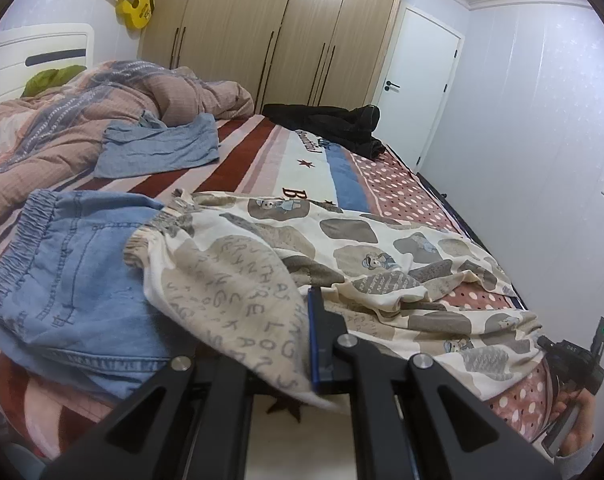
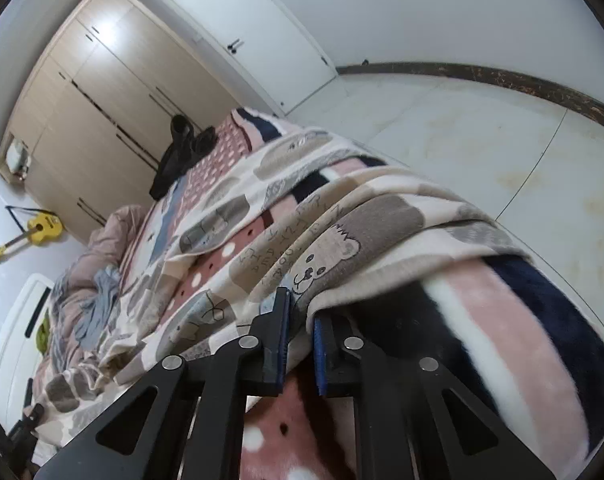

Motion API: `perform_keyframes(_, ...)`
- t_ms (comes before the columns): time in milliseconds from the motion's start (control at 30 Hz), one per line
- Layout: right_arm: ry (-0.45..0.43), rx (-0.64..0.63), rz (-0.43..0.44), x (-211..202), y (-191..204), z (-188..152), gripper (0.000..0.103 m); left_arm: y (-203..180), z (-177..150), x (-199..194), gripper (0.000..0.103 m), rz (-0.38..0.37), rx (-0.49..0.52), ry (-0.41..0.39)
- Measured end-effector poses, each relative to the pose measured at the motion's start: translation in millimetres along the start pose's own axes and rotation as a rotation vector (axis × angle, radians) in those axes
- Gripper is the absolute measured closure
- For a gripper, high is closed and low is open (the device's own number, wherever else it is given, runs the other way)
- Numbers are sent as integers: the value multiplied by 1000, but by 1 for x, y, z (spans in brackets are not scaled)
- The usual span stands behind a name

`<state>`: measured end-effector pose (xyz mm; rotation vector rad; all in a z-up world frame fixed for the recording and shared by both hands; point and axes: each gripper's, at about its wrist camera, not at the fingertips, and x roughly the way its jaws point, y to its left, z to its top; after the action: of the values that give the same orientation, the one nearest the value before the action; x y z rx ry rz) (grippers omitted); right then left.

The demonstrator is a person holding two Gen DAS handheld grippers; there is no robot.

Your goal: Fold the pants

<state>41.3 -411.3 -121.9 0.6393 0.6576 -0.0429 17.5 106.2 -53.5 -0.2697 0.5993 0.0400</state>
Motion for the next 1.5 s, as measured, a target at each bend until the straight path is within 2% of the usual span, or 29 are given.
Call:
perform_keyframes(200, -42, -41, -14, -37, -1, -4, 99, -1, 0, -8, 99, 0, 15, -3)
perform_keyframes(300, -30, -45, 2, -49, -4, -4, 99, -2, -2, -11, 99, 7, 23, 0)
perform_keyframes(467, 8, -141, -10, -59, 5, -4, 99, 1, 0, -15, 99, 18, 42, 5)
perform_keyframes(567, 39, -210, 0, -59, 15, 7, 99, -2, 11, -14, 99, 14, 76, 10)
perform_keyframes(700, 109, -352, 20, -44, 45, 45, 99, -8, 46, 1, 99, 16, 131, 38)
perform_keyframes(833, 195, -482, 1, -11, 81, 93, 99, -16, 93, 37, 98, 24, 194, 95)
perform_keyframes(967, 262, -549, -65, 35, 113, 138, 99, -22, 135, 107, 97, 59, 237, 211)
perform_keyframes(1033, 285, -576, -100, 65, 129, 159, 99, -20, 149, 150, 97, 92, 242, 274)
perform_keyframes(1133, 311, -615, -156, 108, 151, 175, 99, -13, 160, 195, 97, 135, 226, 326)
perform_keyframes(1267, 342, -665, -228, 165, 171, 182, 99, -1, 164, 257, 96, 210, 243, 393)
perform_keyframes(1400, 370, -669, -273, 211, 171, 170, 99, 11, 157, 297, 96, 221, 197, 460)
perform_keyframes(1467, 380, -666, -287, 228, 167, 162, 97, 12, 156, 303, 89, 222, 191, 481)
perform_keyframes(1500, 384, -663, -289, 234, 163, 159, 90, 10, 156, 303, 74, 220, 196, 483)
